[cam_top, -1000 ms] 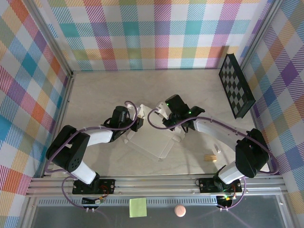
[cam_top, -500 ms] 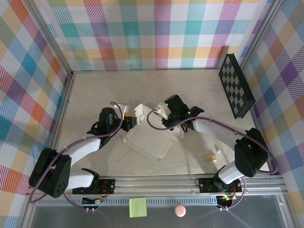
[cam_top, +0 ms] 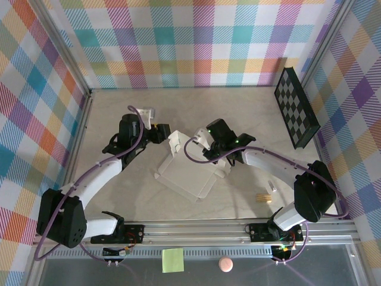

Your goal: Fold the paper box

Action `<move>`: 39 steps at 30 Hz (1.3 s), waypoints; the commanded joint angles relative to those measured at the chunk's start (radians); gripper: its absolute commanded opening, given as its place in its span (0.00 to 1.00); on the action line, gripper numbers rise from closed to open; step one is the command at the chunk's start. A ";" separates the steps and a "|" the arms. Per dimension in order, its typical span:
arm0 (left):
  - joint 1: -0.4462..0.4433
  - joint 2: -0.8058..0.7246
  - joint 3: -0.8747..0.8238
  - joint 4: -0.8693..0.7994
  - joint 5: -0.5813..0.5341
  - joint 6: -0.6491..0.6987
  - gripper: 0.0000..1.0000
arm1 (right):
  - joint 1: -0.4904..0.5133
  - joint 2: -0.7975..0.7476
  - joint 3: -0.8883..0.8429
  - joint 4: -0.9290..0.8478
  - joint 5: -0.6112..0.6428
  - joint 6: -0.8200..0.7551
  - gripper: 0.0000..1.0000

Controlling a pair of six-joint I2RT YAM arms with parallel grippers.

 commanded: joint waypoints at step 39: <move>-0.083 0.300 0.327 -0.309 0.123 -0.035 0.27 | 0.010 0.019 0.012 -0.077 0.008 -0.002 0.00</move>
